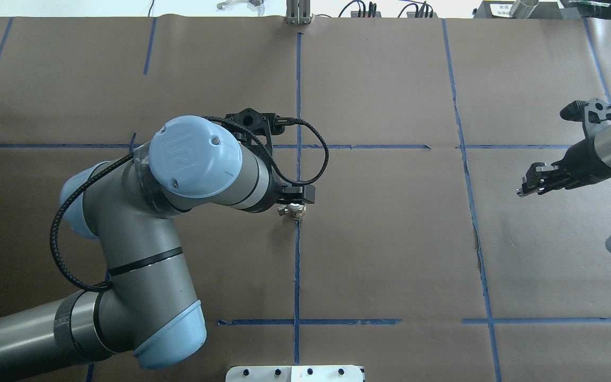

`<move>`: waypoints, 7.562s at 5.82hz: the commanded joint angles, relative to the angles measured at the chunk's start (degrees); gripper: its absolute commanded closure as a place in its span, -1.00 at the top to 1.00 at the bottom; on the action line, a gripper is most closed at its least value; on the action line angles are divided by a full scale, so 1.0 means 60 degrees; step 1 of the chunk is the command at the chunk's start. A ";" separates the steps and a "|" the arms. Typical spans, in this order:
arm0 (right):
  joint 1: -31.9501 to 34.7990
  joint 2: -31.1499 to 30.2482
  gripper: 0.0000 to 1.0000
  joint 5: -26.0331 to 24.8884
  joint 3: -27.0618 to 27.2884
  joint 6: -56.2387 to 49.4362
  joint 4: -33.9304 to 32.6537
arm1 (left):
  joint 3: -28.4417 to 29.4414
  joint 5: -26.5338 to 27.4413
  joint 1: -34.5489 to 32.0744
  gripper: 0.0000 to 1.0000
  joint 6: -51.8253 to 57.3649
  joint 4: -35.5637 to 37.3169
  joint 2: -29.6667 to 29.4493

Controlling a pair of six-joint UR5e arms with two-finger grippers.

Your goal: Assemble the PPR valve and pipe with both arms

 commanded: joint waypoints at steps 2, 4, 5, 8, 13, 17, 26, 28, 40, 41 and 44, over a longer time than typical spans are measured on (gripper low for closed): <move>-0.2901 0.3887 -1.00 -0.2026 0.0282 0.5540 -0.1083 | -0.1509 -0.0033 -0.0337 0.99 0.0082 -0.0001 0.1421; -0.3626 0.6181 -0.98 -0.2974 -0.1265 0.6352 -0.2163 | -0.1907 -0.0033 -0.0353 0.99 0.0068 -0.0016 0.1922; -0.3745 0.6289 -0.98 -0.3181 -0.1403 0.6356 -0.2148 | -0.2039 -0.0033 -0.0368 0.99 0.0067 -0.0016 0.2082; -0.3848 0.6290 -0.98 -0.3197 -0.1622 0.6356 -0.2148 | -0.2158 -0.0033 -0.0353 0.99 0.0023 -0.0016 0.2128; -0.3834 0.6290 -0.98 -0.3198 -0.1727 0.6341 -0.2148 | -0.2158 -0.0033 -0.0338 1.00 0.0009 -0.0016 0.2128; -0.3805 0.6290 -0.98 -0.3198 -0.1727 0.6341 -0.2148 | -0.2172 -0.0033 -0.0338 0.99 0.0009 -0.0016 0.2128; -0.3471 0.6305 0.99 -0.3125 -0.1554 0.6356 -0.2104 | -0.2362 -0.0048 -0.0367 0.99 0.0009 0.0013 0.2157; -0.2566 0.3699 0.99 -0.2267 0.0868 0.5950 -0.2104 | -0.2772 -0.0847 -0.0730 0.99 0.0851 0.0013 0.3369; 0.5620 -0.1915 1.00 0.1095 -0.0995 -1.0518 -0.3422 | -0.1075 -0.5995 -0.9274 1.00 1.2489 0.1317 0.8632; 0.5440 -0.1913 1.00 0.0978 -0.0907 -1.0954 -0.3393 | -0.1016 -0.5966 -0.9274 1.00 1.2446 0.1302 0.8835; 0.5482 -0.1840 1.00 0.2016 -0.1039 -1.1881 -0.3727 | -0.0635 -0.5907 -0.9771 1.00 1.2475 0.1259 0.8954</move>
